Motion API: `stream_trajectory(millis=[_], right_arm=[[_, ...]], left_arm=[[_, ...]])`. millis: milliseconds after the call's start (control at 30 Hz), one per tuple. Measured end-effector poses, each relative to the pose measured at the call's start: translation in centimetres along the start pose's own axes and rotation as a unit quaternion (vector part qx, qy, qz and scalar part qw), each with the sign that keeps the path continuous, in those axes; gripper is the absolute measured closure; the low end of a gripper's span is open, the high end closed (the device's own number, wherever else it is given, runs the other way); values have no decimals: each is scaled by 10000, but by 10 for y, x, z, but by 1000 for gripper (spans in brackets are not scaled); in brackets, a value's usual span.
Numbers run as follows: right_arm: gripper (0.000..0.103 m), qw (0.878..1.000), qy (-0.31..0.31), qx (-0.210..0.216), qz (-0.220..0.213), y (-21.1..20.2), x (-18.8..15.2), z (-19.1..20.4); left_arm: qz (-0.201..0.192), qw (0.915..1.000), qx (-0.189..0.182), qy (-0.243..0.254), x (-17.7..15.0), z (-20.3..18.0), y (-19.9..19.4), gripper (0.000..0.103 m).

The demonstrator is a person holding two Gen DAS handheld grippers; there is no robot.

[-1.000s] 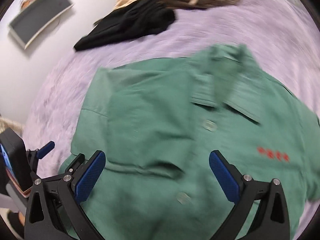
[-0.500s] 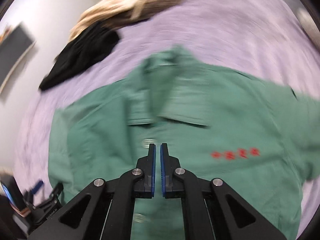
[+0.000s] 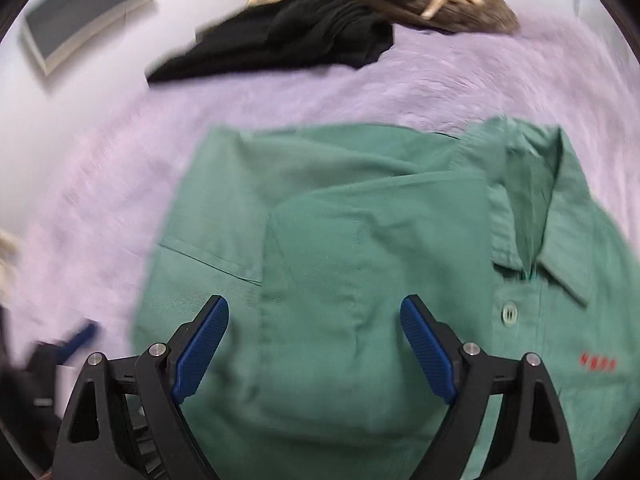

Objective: Fold large clothes

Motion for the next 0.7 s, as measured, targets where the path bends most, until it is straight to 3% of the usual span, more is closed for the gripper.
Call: stream_trajectory(millis=[33,67,233,333,400,467,500,533,567,600,633,700], right_arm=[[72,10000,32,11,-18,-1,-2,-5],[81,9995,232,148,-127,-9,-4,-15],[83,9837,1530,387,-864,-80,-24,-105],[83,9571,2597,660,-1102,-103,-52,-172],[83,9276,3390,1068,-1147,-102,-78,-215],[78,8938,4086,1472,-1120,-95,-105,-246],[77,8797,4389,1477,-1078,-92,-118,-256],[66,8699,4617,1399,-1026,-92,-129,-266],[38,8590,4813,1412,-1023,-92,-140,-271],[30,8434,4983,1619,-1188,-95,-150,-274],[25,8300,5102,1824,-1324,-98,-157,-274],[25,8178,5146,2215,-1317,-100,-166,-264]], left_arm=[[14,10000,-45,-19,-1,1,1,13],[21,9999,-92,-42,-1,3,2,13],[122,9992,-326,-188,-1,8,7,13],[129,9990,-390,-187,-1,10,9,13],[126,9989,-407,-176,-1,10,10,13],[135,9989,-418,-169,-1,10,11,13],[139,9989,-422,-159,-1,10,11,13],[144,9989,-428,-143,0,10,12,13],[144,9989,-428,-118,0,10,12,13],[140,9989,-430,-97,0,10,12,13],[139,9989,-436,-73,1,10,13,13],[149,9988,-457,-32,1,11,13,13]])
Point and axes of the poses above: each gripper's, at about its wrist camera, not at the fingertips, and y roughly the way its jaws point, z to its left, x to its top, the point moved 1 cm from there along y, roughly the way its jaws point, and after that the axes turned 8 degrees about x, right-handed, at the moved point
